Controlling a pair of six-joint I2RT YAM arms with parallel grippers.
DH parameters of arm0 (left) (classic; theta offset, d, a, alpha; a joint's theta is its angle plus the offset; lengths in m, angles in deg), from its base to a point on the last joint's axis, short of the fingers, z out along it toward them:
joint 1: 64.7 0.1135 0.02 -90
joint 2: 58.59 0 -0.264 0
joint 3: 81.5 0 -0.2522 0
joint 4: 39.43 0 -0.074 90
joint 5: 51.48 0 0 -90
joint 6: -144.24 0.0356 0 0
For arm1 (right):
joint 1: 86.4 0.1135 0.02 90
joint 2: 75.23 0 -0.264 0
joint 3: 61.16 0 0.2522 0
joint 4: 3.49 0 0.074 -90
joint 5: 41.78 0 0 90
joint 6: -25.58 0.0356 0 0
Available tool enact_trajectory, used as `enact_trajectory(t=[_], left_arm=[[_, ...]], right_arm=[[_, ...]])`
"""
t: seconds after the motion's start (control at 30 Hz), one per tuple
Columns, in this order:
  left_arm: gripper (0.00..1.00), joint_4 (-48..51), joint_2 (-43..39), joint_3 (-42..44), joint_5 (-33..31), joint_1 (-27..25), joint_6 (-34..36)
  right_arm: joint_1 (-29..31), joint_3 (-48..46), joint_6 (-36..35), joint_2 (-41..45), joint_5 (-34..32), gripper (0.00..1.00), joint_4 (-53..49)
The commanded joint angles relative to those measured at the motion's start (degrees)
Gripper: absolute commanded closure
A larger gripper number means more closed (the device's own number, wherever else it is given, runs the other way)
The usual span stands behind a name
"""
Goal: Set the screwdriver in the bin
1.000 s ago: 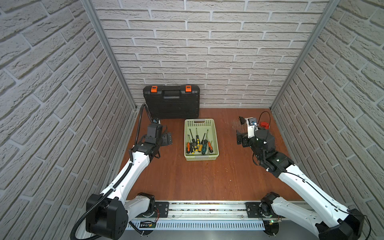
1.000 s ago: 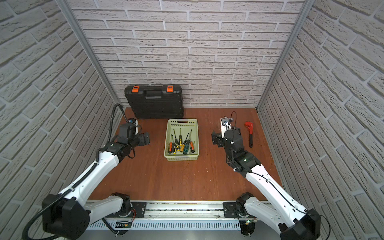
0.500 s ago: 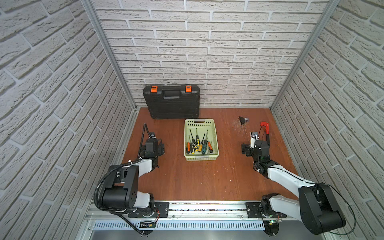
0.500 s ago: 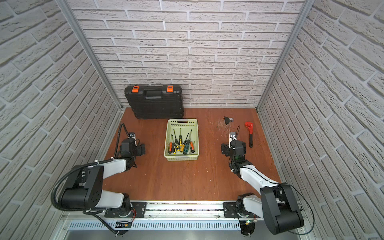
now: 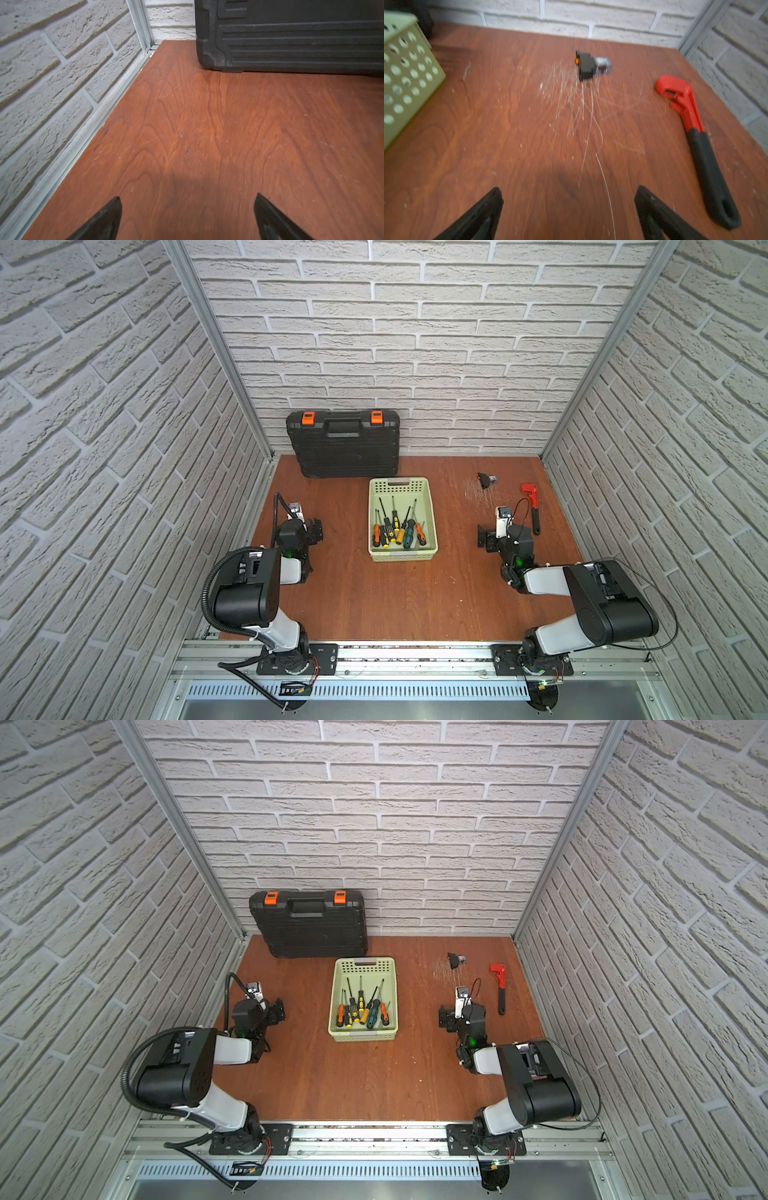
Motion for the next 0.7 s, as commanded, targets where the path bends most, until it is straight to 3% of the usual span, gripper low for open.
enact_trajectory(t=[0.0, 0.67], left_arm=[[0.02, -5.3, -0.2, 0.3, 0.6, 0.1, -0.3], [0.02, -5.0, -0.2, 0.1, 0.6, 0.0, -0.2]], right_arm=[[-0.3, 0.8, -0.3, 1.2, 1.5, 0.0, 1.5], [-0.2, 0.8, -0.3, 1.2, 1.5, 0.0, 1.3]])
